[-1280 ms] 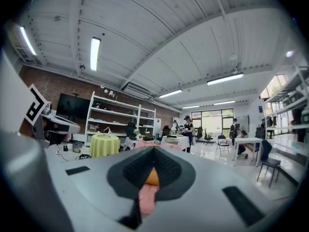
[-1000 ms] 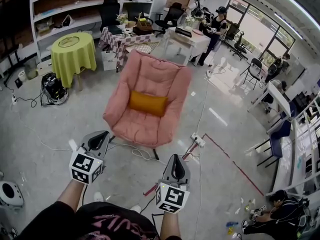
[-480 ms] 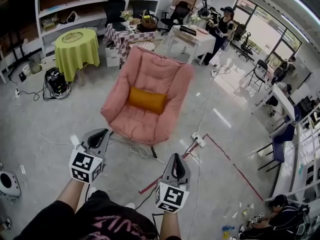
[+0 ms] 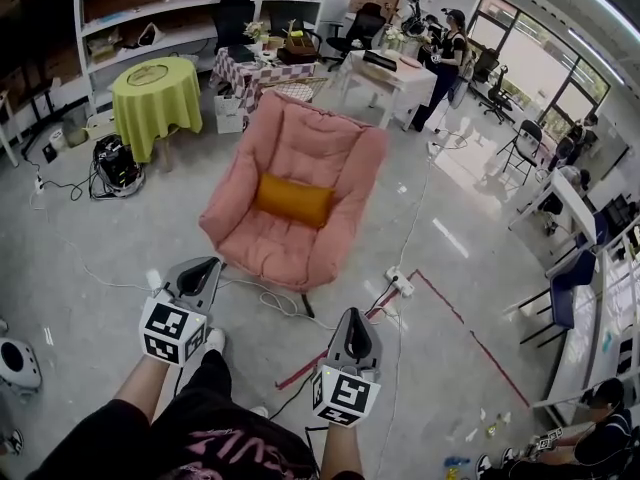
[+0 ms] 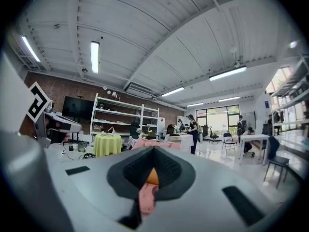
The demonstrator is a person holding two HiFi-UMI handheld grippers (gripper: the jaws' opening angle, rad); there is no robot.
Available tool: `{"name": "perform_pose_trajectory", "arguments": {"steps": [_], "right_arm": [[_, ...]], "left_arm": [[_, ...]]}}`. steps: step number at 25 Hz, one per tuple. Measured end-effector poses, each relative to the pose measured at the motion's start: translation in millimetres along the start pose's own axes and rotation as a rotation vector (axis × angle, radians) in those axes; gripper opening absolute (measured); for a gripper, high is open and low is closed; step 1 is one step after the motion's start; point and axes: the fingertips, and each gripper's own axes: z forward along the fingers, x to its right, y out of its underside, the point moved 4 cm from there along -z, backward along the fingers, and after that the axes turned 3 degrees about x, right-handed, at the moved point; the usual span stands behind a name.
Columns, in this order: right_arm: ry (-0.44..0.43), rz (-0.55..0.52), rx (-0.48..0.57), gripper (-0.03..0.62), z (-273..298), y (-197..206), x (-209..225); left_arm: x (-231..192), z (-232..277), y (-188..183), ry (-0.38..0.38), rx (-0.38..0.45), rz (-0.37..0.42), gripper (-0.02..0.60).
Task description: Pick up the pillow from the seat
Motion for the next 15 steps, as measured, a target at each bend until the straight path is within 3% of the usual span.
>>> {"name": "perform_pose_trajectory", "arguments": {"steps": [15], "right_arm": [[0.0,0.02,-0.017,0.018,84,14,8]], "left_arm": [[-31,88,12,0.037,-0.013,-0.018,0.008]]}}
